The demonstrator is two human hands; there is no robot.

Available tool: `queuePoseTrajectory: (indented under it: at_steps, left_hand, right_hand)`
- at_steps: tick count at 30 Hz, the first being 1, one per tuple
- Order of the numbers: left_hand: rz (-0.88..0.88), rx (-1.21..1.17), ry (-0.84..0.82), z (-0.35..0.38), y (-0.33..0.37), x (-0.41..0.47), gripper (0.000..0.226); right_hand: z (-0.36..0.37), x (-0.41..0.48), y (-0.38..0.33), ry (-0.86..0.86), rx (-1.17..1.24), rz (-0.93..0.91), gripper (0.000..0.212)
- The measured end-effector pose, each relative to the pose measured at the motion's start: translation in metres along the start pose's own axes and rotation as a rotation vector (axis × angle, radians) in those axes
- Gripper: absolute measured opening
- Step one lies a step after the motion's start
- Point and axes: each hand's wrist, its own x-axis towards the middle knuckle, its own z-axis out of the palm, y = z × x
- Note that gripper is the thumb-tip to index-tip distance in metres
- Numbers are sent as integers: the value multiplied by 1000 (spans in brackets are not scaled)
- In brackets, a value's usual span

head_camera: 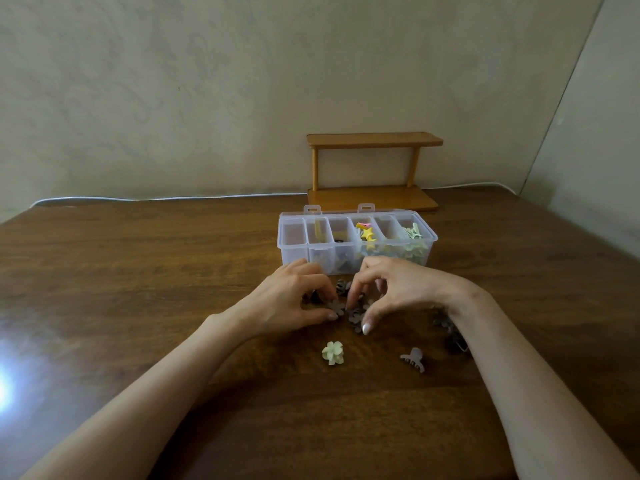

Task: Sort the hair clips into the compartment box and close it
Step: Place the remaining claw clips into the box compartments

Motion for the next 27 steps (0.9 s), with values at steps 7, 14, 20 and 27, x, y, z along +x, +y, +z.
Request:
queuePoseTrajectory:
  at_steps: [7, 14, 20, 27]
  left_hand:
    - [-87, -86, 232, -13, 1, 1, 33]
    - [-329, 6, 536, -37, -20, 33, 18]
    - [-401, 40, 424, -30, -35, 52, 34]
    - [-251, 10, 583, -26, -7, 4, 8]
  right_hand:
    - [6, 4, 1, -9, -85, -1, 31]
    - [8, 6, -2, 74, -34, -71, 24]
    - [7, 6, -4, 219, 164, -81, 20]
    - [13, 13, 1, 448, 213, -25, 19]
